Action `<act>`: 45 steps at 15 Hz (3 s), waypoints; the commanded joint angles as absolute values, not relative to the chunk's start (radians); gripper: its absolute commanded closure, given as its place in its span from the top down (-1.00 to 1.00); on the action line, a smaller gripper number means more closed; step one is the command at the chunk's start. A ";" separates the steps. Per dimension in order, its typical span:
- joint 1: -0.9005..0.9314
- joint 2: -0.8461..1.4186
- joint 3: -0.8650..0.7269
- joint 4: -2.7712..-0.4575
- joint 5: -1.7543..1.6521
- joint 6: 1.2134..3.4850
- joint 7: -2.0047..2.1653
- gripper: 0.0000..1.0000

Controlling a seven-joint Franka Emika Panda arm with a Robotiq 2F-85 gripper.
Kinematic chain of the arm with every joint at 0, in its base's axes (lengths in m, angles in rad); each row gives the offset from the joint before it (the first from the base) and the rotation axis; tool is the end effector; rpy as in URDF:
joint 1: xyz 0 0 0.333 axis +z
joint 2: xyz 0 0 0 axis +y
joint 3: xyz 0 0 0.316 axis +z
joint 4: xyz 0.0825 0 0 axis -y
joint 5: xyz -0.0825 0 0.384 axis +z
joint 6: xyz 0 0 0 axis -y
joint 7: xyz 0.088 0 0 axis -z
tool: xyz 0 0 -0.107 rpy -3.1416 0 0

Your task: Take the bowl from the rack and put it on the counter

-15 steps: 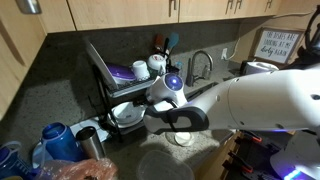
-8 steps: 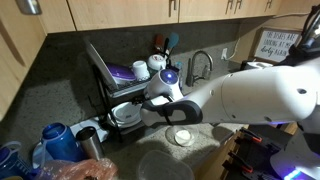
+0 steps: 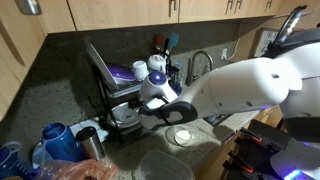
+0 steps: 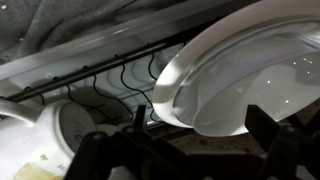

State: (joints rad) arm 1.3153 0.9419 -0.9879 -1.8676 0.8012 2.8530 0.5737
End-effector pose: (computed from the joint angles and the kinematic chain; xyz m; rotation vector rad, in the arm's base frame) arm 0.6131 0.2583 0.2544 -2.8454 0.8257 -0.9966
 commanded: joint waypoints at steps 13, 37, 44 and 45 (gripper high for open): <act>1.079 0.755 -0.738 -1.828 0.285 2.889 0.968 -0.47; 1.013 0.574 -0.780 -2.051 0.105 3.047 1.246 -0.97; 0.983 0.523 -0.767 -2.108 0.191 3.132 1.228 -0.97; 0.981 0.518 -0.763 -2.109 0.199 3.133 1.228 -0.97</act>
State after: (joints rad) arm 1.0032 0.5772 -0.7680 -2.0822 0.1787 3.1053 1.2280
